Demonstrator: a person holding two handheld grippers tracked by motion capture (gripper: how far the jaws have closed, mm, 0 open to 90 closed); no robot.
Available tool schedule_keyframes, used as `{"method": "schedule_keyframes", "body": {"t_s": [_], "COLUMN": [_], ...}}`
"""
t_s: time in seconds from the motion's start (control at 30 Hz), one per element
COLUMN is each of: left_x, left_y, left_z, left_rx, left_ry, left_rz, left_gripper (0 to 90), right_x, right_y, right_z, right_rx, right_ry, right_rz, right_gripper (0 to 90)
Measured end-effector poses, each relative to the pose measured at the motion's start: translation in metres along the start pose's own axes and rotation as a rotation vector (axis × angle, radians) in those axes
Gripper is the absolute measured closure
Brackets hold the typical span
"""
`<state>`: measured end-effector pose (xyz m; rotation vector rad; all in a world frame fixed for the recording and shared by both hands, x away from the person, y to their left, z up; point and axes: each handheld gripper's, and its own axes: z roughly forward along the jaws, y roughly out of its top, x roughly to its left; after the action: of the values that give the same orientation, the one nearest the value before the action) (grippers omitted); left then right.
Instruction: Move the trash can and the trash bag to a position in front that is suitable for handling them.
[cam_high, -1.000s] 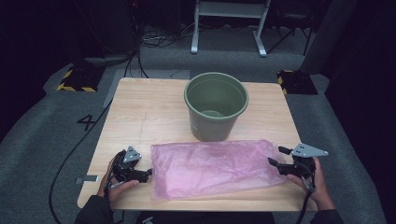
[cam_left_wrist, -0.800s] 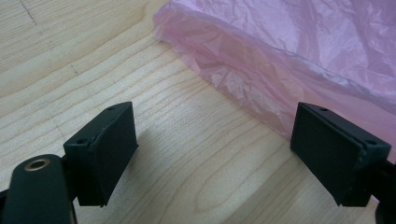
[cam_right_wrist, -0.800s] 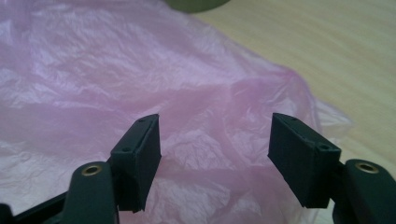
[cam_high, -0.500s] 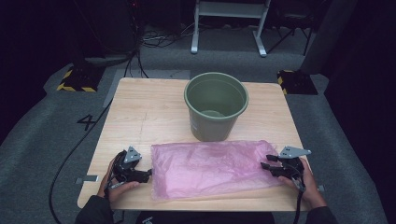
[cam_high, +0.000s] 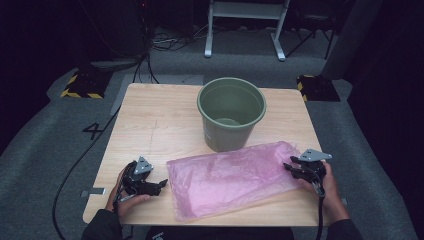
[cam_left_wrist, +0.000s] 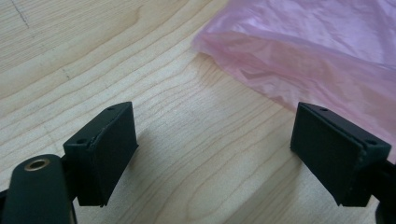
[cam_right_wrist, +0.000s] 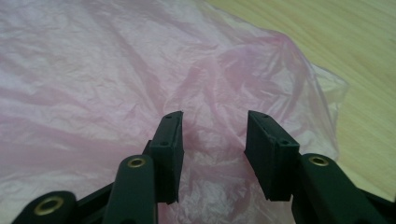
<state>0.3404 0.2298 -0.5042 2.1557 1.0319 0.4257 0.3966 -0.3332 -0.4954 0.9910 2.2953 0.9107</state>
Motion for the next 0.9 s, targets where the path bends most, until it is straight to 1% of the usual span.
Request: {"method": "schedule_keyframes", "body": {"t_s": [0.03,0.17,0.23,0.37,0.4,0.5,0.57,0.6,0.63,0.67,0.73,0.8,0.9], "left_x": [-0.001,-0.002,-0.003,-0.003,-0.003,-0.004,-0.005,-0.005,-0.006,-0.006,-0.008,-0.01,-0.013], "left_y": [0.0,0.002,0.002,0.002,0.002,0.002,0.002,0.002,0.002,0.002,0.002,0.003,0.004], "left_z": [0.0,0.002,0.002,0.002,0.002,0.002,0.002,0.002,0.002,0.002,0.002,0.003,0.004], "left_rx": [-0.001,0.0,0.001,0.001,0.001,0.001,0.001,0.0,0.0,0.001,-0.001,-0.001,0.001], "left_ry": [-0.002,-0.002,-0.003,-0.002,-0.001,0.001,-0.001,-0.003,-0.004,-0.006,-0.013,-0.019,-0.025], "left_rz": [-0.006,0.003,0.002,0.002,0.001,0.0,0.005,0.003,0.002,0.011,0.014,0.015,0.026], "left_gripper": [14.0,14.0,14.1,14.2,14.3,14.4,14.4,14.3,14.3,14.3,14.3,14.3,14.3], "right_x": [-0.002,-0.007,-0.009,-0.012,-0.013,-0.012,-0.009,-0.008,-0.006,-0.004,0.0,0.005,0.017], "right_y": [0.001,0.007,0.011,0.013,0.013,0.015,0.017,0.018,0.019,0.02,0.022,0.024,0.029], "right_z": [0.002,0.008,0.011,0.013,0.013,0.005,-0.002,-0.006,-0.009,-0.012,-0.021,-0.028,-0.038], "right_rx": [0.001,0.016,0.031,0.043,0.043,0.019,-0.008,-0.018,-0.016,-0.021,-0.063,-0.099,-0.151], "right_ry": [-0.012,-0.057,-0.082,-0.133,-0.139,-0.176,-0.179,-0.184,-0.199,-0.206,-0.174,-0.145,-0.058], "right_rz": [0.004,0.011,0.003,0.026,0.029,0.045,0.052,0.053,0.046,0.039,0.044,0.034,0.008], "right_gripper": [56.2,55.0,53.4,49.1,48.4,40.3,36.5,35.3,33.5,31.4,30.7,28.4,25.9]}}
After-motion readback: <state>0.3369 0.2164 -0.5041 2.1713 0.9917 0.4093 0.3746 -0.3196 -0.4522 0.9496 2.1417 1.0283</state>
